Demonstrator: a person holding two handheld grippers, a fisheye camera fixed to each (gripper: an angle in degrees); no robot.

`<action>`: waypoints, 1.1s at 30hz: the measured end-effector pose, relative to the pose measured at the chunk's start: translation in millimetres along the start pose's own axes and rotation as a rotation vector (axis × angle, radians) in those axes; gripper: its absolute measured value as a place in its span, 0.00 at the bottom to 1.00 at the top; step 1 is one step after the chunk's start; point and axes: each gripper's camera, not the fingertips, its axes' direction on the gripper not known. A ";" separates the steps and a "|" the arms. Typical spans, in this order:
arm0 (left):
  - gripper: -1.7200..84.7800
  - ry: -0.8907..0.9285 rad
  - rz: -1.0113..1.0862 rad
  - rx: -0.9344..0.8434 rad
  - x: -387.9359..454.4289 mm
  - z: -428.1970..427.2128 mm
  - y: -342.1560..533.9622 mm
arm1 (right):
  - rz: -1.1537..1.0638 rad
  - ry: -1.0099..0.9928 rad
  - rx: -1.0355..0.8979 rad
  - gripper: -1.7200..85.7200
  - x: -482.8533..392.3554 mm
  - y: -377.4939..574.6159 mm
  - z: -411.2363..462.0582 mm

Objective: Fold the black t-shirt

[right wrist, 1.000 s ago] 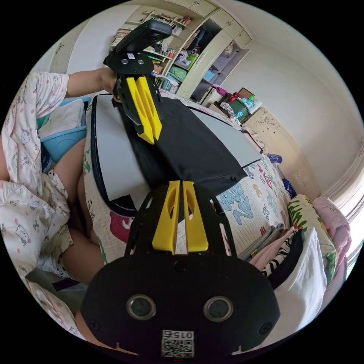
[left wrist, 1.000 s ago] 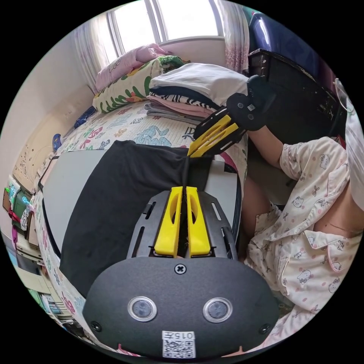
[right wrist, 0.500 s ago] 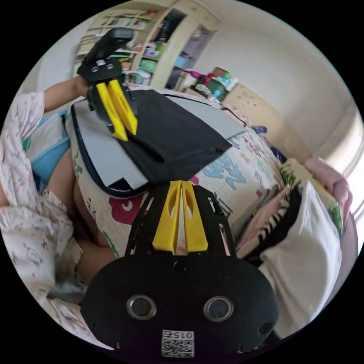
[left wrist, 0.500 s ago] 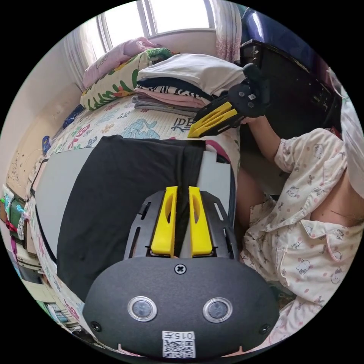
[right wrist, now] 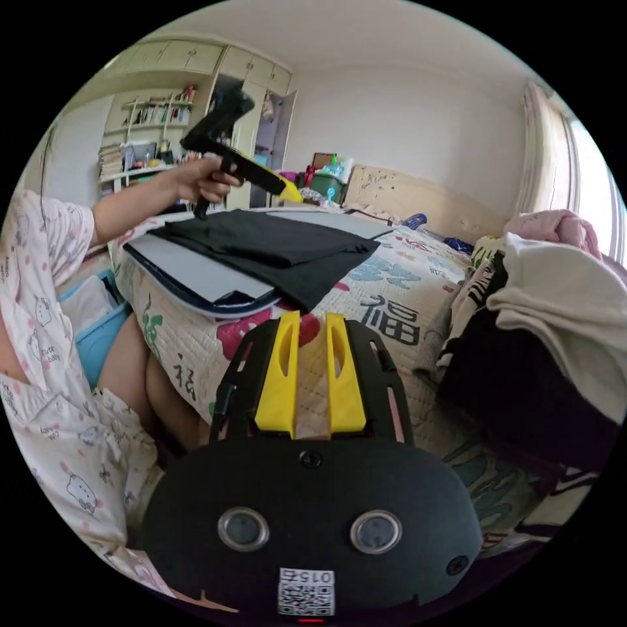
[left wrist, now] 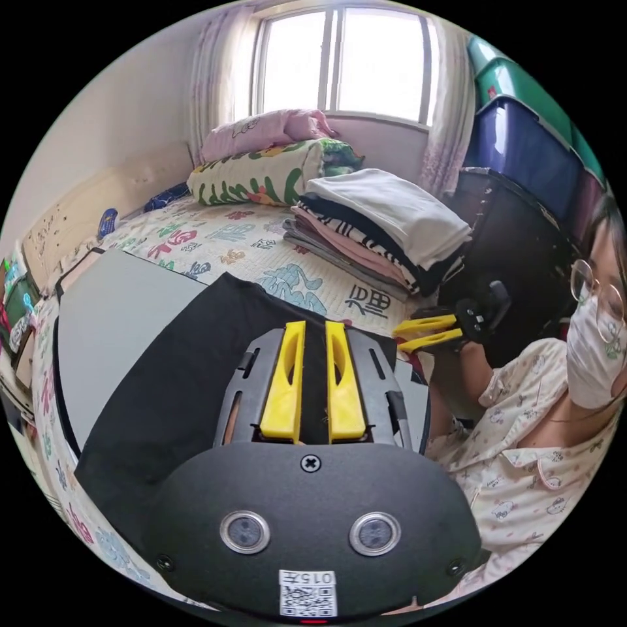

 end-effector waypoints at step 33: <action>0.10 -0.446 -0.255 -0.352 -25.8 392.4 -311.1 | 0.099 0.020 0.153 0.01 194.0 50.7 -29.2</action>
